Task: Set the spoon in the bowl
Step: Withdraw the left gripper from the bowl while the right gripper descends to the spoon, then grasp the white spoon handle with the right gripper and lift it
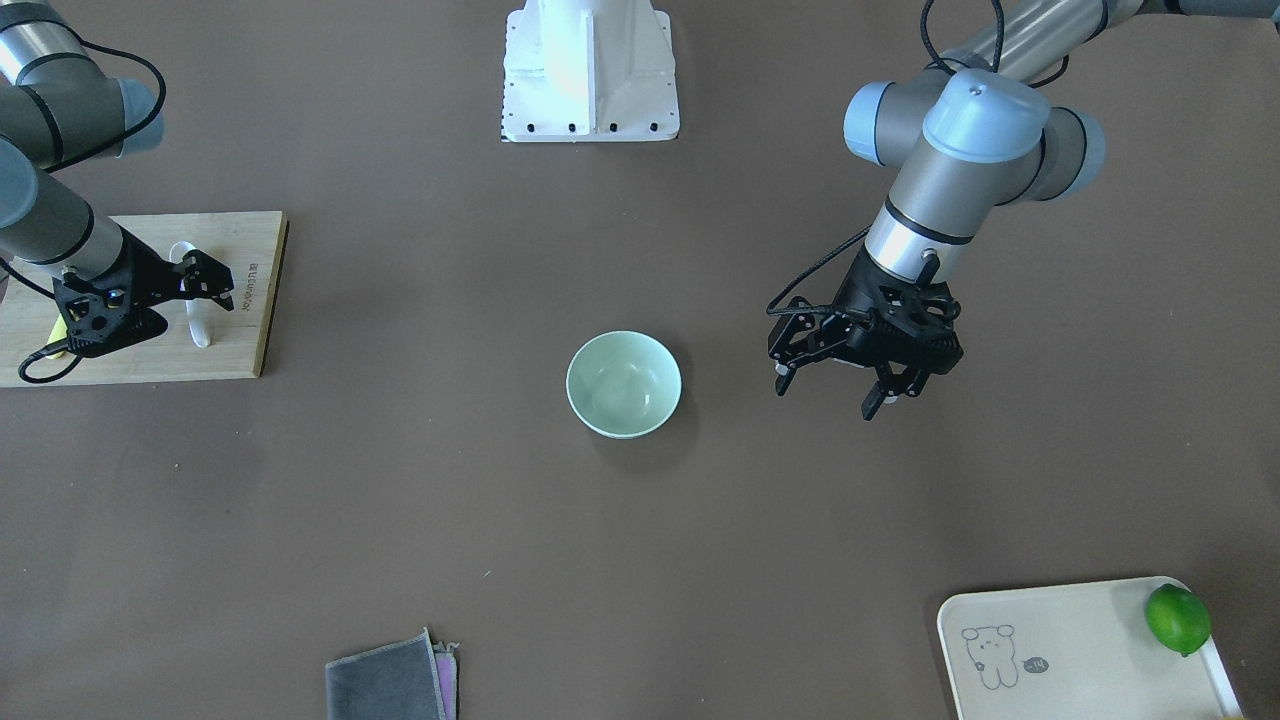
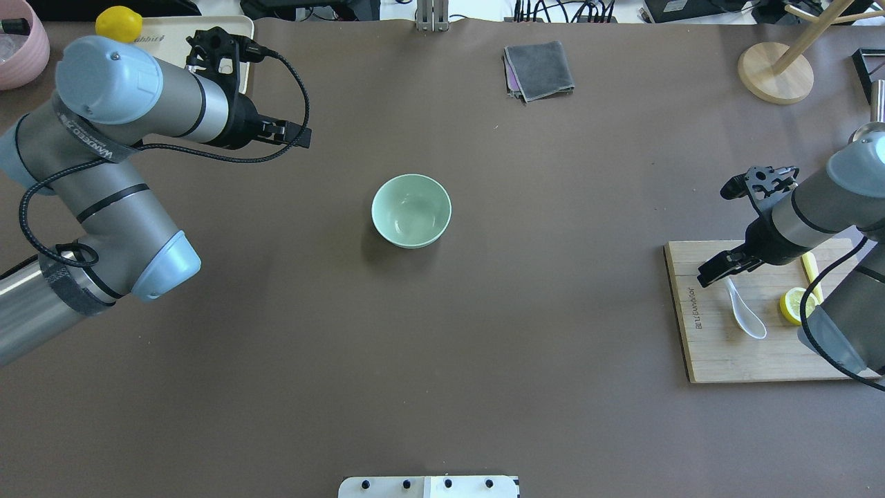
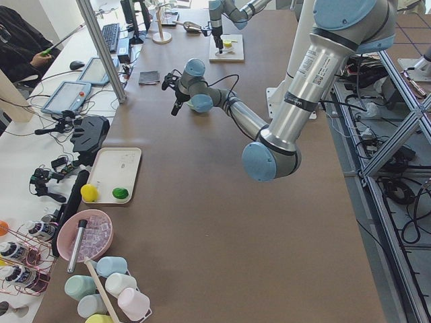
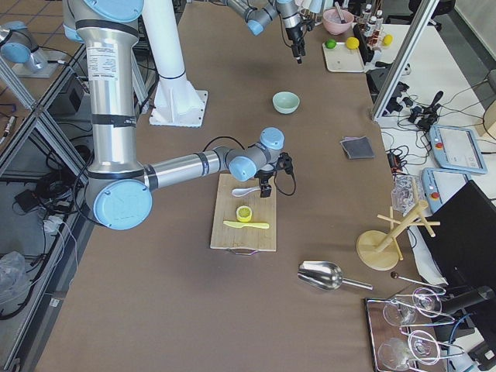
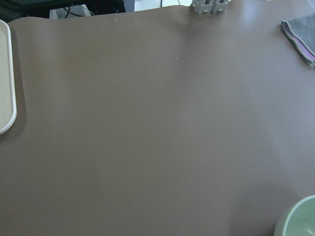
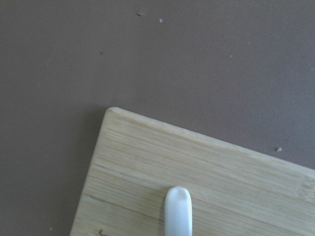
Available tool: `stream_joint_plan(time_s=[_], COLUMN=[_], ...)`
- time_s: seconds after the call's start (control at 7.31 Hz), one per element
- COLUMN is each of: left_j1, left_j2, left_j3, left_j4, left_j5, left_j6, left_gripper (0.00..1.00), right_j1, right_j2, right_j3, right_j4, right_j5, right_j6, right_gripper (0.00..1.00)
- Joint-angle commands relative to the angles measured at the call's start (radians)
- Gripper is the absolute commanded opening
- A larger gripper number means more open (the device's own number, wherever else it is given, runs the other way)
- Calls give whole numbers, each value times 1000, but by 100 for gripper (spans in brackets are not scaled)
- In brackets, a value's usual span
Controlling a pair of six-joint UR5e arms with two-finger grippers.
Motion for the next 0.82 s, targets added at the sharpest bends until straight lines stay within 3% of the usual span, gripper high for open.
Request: stream_joint_plan(time_s=[0.0,0.14,0.55,0.68], left_j1=[0,0,0,-6], left_j2=[12,12,12,10], left_j3=[0,0,-1,-4], left_j4=[1,1,1,1], left_j5=[1,1,1,-1], left_j6=[2,0,2,3], left_gripper=[98,98,98,98], right_j1=[-5,-5,-3,9], right_j2=[-14,-14,-13,-13], right_j3=[7,11,38,96], right_j4=[2,2,0,-11], right_j5=[-7,-7,-6,9], right_j6=[0,-1,-3,-1], right_gripper=[39,0,0,0])
